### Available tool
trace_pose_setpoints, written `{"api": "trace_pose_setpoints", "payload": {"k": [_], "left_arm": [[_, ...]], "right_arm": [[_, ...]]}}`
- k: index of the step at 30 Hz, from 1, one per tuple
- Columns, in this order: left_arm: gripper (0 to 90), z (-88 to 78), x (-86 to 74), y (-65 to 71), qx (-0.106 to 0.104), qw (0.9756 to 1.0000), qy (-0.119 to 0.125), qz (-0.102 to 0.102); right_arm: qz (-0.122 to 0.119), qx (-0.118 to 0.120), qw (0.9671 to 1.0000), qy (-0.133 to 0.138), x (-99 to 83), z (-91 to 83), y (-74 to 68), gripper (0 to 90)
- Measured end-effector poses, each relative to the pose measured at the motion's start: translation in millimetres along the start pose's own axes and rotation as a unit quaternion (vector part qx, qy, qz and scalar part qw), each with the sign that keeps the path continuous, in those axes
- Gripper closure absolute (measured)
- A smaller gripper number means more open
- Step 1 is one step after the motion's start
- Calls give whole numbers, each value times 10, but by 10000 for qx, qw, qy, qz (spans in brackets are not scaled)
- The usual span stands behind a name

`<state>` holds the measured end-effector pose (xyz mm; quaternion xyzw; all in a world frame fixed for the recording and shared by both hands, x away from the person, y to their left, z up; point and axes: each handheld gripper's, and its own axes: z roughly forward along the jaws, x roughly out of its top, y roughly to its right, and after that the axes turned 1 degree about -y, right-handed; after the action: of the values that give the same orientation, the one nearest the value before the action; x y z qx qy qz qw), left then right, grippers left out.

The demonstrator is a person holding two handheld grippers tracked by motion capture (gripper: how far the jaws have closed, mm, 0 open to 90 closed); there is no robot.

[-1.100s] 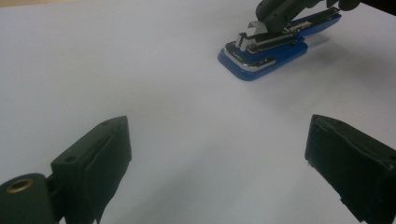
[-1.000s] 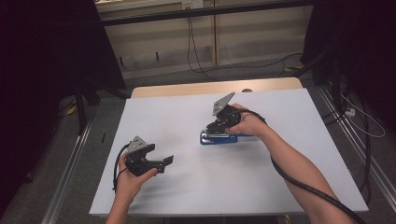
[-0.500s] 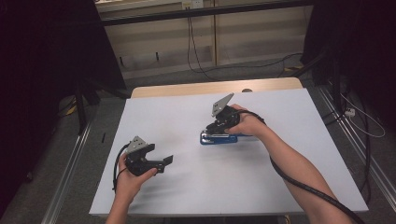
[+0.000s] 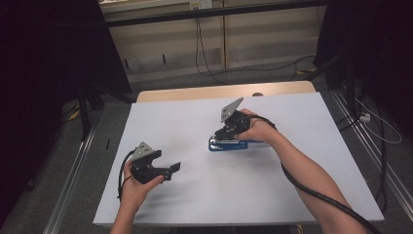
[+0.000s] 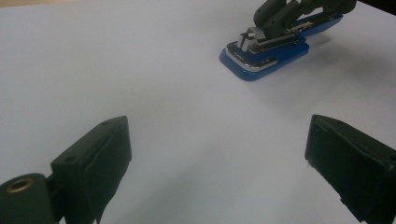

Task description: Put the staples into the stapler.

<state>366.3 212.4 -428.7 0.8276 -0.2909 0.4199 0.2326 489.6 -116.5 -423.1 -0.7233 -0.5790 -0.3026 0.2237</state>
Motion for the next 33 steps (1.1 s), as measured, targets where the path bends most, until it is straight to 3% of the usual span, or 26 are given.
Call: {"api": "trace_pose_setpoints", "payload": {"k": [33], "left_arm": [[74, -2, 1, -10, 10, 10000, -10, 4]], "right_arm": [[-19, -2, 10000, 19, -8, 34, 7, 790]]}}
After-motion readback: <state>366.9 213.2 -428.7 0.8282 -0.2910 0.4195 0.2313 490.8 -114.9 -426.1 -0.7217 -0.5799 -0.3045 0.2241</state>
